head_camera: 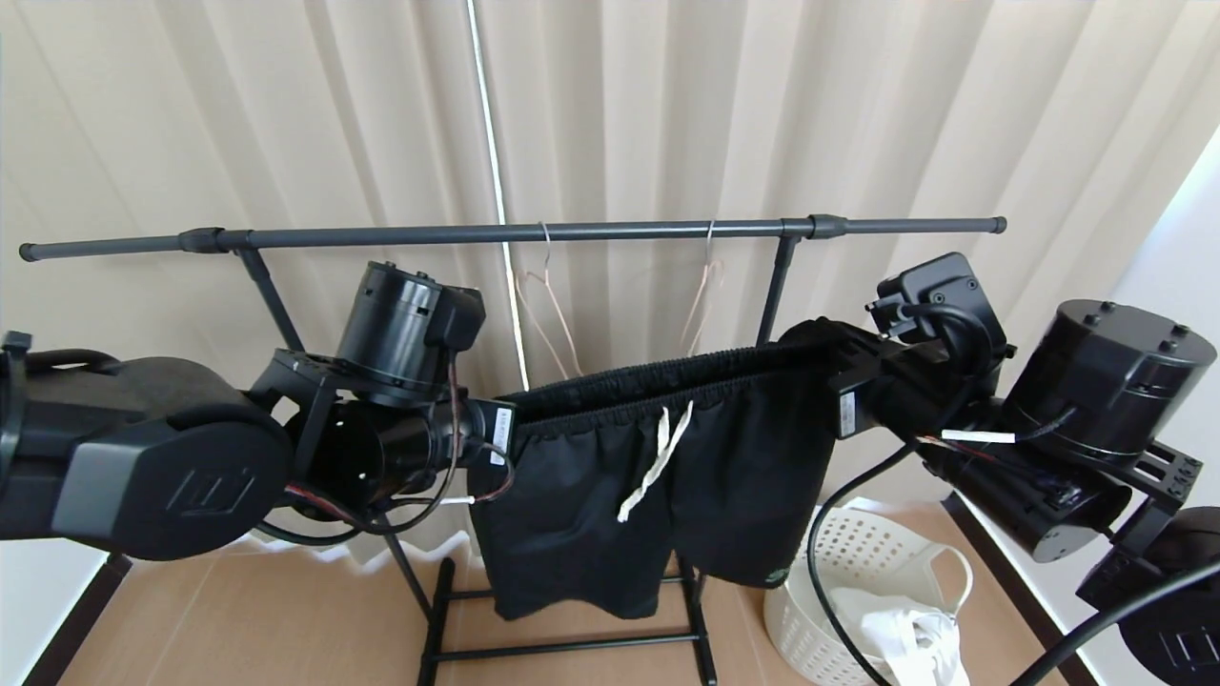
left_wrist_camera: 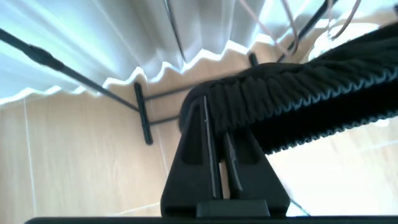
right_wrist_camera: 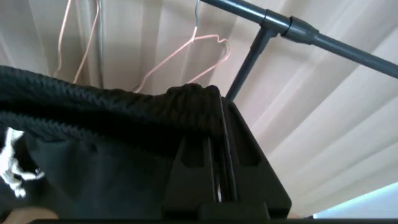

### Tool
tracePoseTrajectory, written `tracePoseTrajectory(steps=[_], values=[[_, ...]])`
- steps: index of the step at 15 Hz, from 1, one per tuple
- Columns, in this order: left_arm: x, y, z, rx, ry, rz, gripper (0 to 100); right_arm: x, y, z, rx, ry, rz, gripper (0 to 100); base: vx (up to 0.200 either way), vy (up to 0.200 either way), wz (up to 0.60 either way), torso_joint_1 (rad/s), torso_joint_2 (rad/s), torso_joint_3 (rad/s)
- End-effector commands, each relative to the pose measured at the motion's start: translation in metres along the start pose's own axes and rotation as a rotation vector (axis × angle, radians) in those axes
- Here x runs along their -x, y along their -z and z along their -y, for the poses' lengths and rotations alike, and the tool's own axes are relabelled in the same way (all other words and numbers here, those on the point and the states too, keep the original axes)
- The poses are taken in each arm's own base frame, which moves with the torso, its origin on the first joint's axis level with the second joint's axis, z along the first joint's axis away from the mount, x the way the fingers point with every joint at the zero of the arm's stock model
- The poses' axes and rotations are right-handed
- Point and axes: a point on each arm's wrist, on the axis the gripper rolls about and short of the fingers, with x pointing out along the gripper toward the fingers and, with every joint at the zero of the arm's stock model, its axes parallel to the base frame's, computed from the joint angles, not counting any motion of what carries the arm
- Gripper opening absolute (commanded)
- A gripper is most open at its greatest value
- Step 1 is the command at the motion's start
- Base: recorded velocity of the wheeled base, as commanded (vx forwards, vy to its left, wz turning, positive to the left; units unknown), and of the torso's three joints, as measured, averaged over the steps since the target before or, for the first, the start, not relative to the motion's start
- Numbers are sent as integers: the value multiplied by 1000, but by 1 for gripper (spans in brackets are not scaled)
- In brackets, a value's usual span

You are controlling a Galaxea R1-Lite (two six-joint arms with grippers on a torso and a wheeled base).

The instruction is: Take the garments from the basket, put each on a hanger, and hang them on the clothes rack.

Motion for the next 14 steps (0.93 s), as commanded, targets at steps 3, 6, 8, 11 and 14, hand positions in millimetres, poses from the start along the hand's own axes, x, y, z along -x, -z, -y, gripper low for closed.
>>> tracePoseTrajectory(steps=[3, 6, 8, 11, 14], values=[[19, 13, -32, 17, -60, -17, 0, -18, 7, 33, 7, 123, -37, 0, 0, 0, 0, 0, 0, 0], [33, 21, -43, 15, -70, -11, 0, -23, 11, 51, 12, 166, -72, 0, 0, 0, 0, 0, 0, 0], [34, 20, -43, 8, -65, -6, 0, -22, 12, 51, 11, 159, -74, 0, 0, 0, 0, 0, 0, 0], [37, 5, -39, 7, -43, 54, 0, -6, 4, 42, 3, 44, -65, 0, 0, 0, 0, 0, 0, 0], [31, -24, -35, 14, 21, 117, 0, 26, -9, 32, -23, -98, -89, 0, 0, 0, 0, 0, 0, 0]])
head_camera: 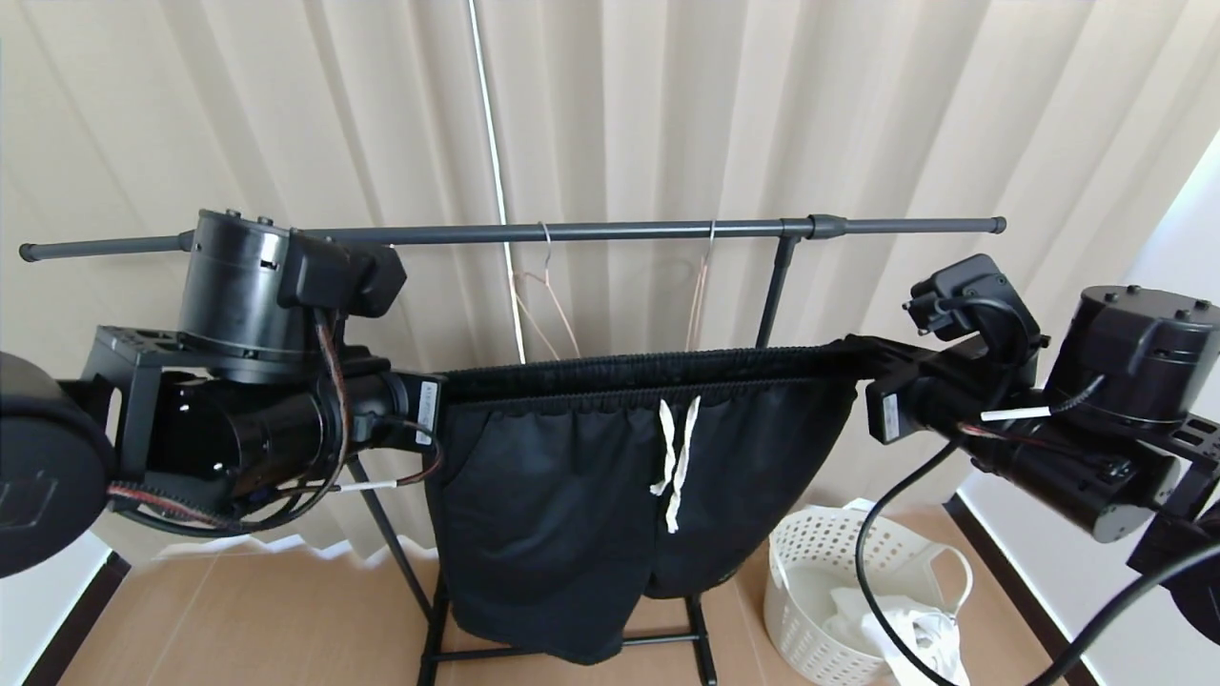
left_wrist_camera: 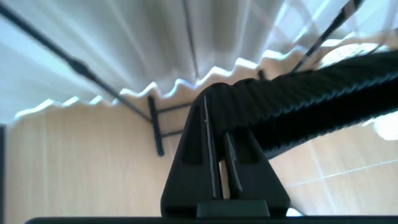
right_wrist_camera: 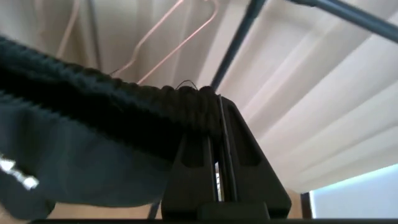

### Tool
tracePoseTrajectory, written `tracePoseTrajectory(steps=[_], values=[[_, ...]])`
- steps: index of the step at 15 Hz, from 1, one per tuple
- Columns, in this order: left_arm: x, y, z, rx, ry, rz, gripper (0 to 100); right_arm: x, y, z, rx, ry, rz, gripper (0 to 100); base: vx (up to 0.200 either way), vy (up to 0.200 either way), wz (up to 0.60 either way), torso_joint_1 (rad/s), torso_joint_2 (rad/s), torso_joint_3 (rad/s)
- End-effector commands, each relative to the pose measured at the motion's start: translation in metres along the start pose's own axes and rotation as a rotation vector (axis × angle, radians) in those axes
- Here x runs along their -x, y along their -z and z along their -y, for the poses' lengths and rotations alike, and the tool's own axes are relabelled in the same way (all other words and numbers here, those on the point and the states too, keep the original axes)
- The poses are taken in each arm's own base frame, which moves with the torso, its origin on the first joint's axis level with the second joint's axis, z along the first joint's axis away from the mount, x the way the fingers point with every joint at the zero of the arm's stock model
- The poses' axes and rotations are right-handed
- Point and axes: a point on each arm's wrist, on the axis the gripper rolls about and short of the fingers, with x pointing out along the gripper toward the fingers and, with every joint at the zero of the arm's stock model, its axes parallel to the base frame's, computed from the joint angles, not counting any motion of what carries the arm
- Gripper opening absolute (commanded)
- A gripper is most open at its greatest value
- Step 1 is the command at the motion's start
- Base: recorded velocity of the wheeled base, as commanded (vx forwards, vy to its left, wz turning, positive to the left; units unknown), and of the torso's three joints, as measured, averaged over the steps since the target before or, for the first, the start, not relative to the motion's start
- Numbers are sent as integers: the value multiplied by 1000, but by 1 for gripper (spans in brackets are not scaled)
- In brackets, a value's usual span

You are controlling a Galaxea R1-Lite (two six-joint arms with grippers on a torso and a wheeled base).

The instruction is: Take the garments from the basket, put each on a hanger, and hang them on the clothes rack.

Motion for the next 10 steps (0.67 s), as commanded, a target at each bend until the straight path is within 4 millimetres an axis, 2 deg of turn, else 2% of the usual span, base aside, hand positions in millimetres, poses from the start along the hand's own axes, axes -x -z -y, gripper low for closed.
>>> tracePoseTrajectory(steps=[1, 3, 5, 9, 10], values=[[-10, -18, 4, 20, 57, 33, 0, 29, -16, -5, -15, -84, 40, 0, 0, 0, 0, 0, 0, 0], [-28, -41, 11, 42, 152, 72, 0, 52, -23, -15, 9, -176, -4, 0, 0, 0, 0, 0, 0, 0], [-47, -61, 14, 60, 168, 115, 0, 73, -24, -25, 35, -258, -39, 0, 0, 0, 0, 0, 0, 0], [-70, -92, 21, 151, 289, 177, 0, 93, -29, -50, 26, -407, -49, 0, 0, 0, 0, 0, 0, 0], [-76, -97, 23, 154, 306, 188, 0, 101, -30, -64, 41, -477, -38, 0, 0, 0, 0, 0, 0, 0]])
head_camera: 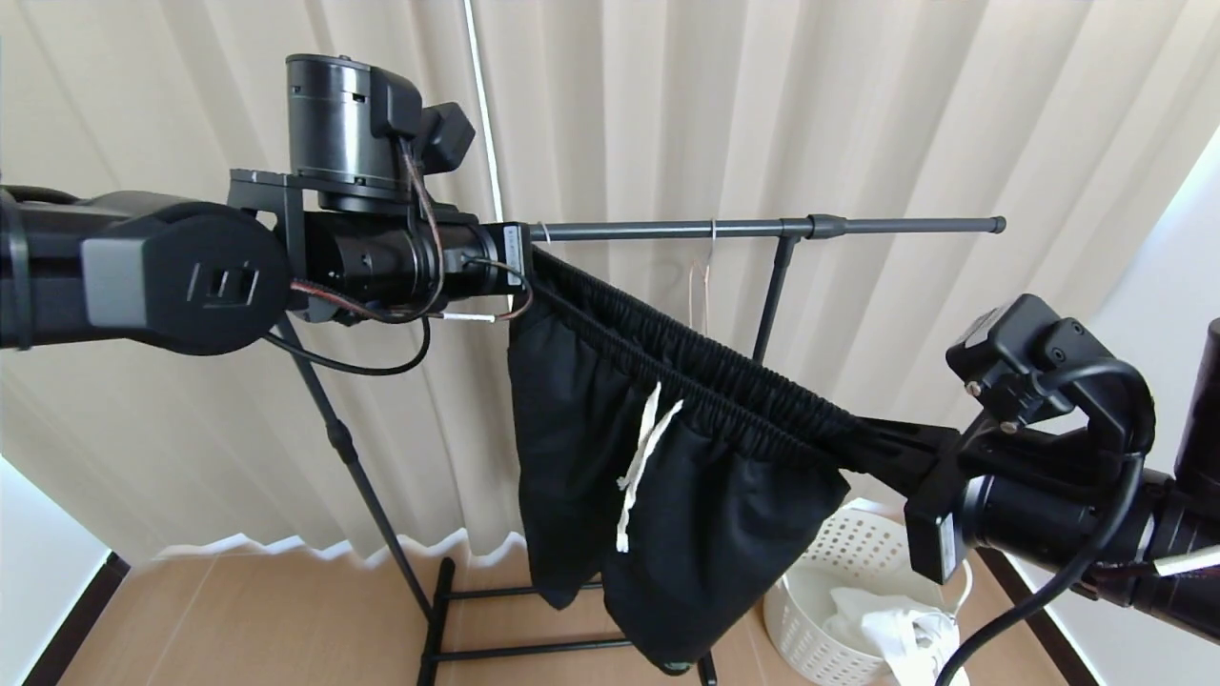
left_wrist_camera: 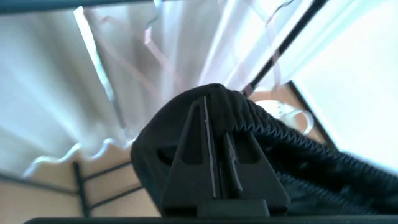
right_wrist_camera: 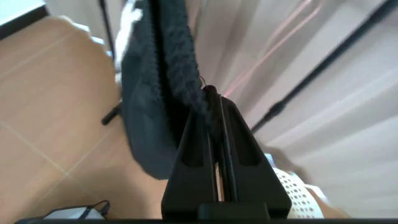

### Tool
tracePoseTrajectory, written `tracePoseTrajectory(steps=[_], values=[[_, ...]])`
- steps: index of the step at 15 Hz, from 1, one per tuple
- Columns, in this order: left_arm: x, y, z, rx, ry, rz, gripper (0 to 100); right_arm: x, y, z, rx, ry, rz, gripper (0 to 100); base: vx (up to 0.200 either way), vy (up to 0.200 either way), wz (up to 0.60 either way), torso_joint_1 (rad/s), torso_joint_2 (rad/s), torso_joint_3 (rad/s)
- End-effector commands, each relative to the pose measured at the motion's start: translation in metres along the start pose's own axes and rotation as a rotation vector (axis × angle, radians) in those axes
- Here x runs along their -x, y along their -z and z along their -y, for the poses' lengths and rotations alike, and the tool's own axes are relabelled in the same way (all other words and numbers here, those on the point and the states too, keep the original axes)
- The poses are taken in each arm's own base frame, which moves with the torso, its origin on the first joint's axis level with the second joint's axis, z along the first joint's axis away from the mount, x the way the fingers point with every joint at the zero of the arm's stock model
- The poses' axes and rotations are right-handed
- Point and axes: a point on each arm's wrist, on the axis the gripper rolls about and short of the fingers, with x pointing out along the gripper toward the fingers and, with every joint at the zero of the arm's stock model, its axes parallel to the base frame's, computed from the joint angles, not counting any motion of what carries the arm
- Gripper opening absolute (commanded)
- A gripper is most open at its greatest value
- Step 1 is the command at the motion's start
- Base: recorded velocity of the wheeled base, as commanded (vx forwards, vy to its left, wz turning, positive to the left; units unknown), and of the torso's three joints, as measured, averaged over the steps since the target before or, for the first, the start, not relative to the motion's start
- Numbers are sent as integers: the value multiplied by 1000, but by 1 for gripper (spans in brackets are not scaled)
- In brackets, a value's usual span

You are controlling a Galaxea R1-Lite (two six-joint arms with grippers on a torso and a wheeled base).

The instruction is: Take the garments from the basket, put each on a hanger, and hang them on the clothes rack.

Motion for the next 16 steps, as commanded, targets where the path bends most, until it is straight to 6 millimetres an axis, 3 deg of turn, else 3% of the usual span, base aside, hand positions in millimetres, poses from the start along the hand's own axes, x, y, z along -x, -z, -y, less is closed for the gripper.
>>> tracePoseTrajectory(steps=[1, 5, 7, 16], values=[[-29, -3, 2, 11, 25, 10, 0, 8, -4, -31, 34, -138, 26, 0, 0, 0, 0, 0, 0, 0], [-37, -7, 8, 8, 120, 16, 0, 3, -10, -61, -31, -253, 26, 0, 0, 0, 0, 0, 0, 0], [-38, -6, 9, 7, 152, 10, 0, -9, -7, -69, -43, -262, -6, 0, 0, 0, 0, 0, 0, 0], [-47, -7, 22, -7, 187, 20, 0, -9, -11, -68, -54, -261, 13, 0, 0, 0, 0, 0, 0, 0]])
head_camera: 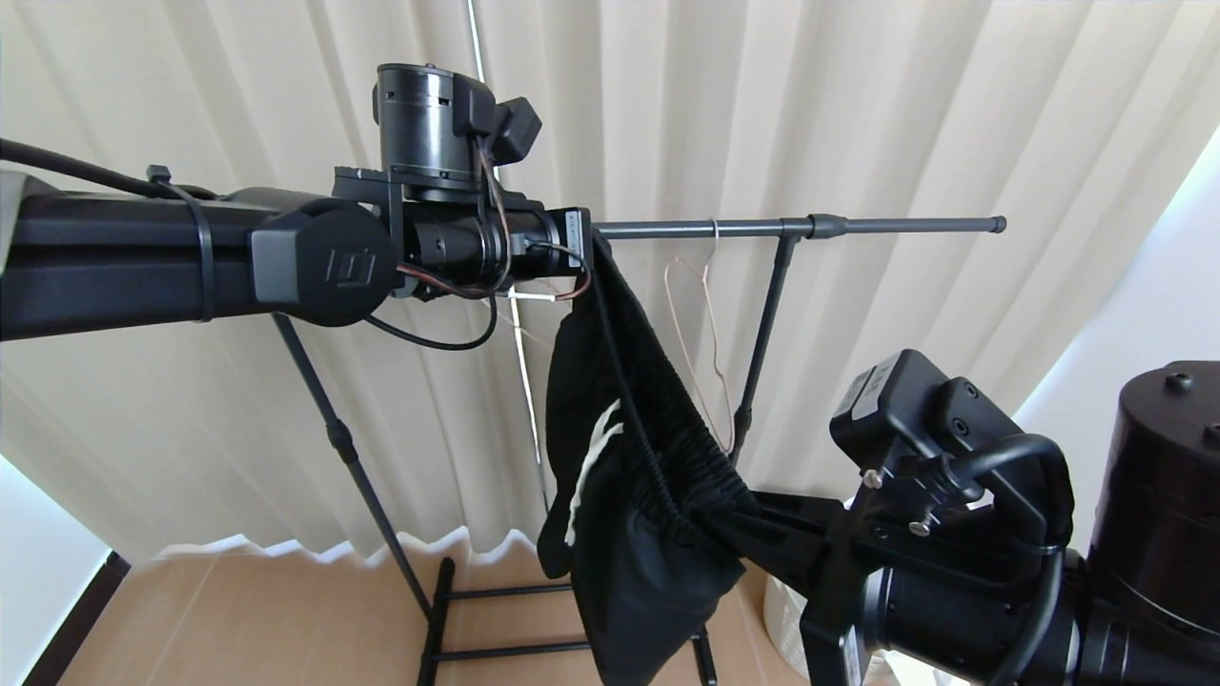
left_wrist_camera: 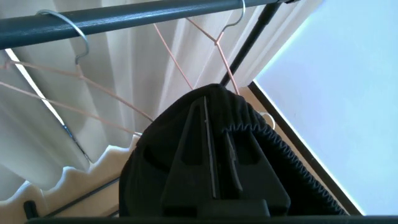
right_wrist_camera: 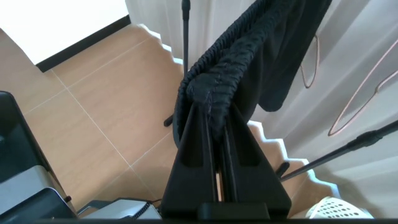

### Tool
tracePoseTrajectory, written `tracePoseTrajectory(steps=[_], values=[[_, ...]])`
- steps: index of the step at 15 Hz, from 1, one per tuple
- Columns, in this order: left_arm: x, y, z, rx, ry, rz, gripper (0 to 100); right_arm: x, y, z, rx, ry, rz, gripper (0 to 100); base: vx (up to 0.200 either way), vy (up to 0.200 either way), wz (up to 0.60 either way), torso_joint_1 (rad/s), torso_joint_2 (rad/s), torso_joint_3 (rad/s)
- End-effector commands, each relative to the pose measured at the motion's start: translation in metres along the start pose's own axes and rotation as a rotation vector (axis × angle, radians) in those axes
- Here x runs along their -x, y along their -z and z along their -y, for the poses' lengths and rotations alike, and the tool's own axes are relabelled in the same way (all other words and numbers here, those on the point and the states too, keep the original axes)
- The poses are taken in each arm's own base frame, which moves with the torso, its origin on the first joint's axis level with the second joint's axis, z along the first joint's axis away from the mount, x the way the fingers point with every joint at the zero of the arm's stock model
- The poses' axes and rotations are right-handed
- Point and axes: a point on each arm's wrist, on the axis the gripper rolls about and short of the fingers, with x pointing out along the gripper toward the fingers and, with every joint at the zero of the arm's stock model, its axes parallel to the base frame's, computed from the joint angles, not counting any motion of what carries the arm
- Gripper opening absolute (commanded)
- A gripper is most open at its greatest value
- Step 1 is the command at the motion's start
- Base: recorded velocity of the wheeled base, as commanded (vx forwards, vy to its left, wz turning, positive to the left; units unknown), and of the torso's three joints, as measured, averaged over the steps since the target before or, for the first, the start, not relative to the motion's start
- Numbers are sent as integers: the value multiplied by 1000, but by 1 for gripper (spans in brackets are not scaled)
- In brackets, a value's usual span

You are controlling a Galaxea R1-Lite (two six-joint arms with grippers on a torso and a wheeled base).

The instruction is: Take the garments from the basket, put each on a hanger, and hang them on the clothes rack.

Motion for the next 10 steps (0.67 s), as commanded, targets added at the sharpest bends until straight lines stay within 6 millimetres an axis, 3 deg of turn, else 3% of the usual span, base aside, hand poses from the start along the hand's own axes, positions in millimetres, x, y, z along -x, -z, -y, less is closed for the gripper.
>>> tracePoseTrajectory(steps=[1, 7, 10], values=[[-8, 1, 1, -2, 10, 1, 0, -1, 1, 0, 1, 1, -4, 0, 0, 0, 0, 0, 0, 0], [-9, -3, 1, -1, 1, 13, 0, 3, 3, 1, 7, 7, -10, 0, 0, 0, 0, 0, 0, 0], [33, -22, -8, 10, -44, -1, 0, 6, 0, 6, 2, 44, -3, 0, 0, 0, 0, 0, 0, 0]])
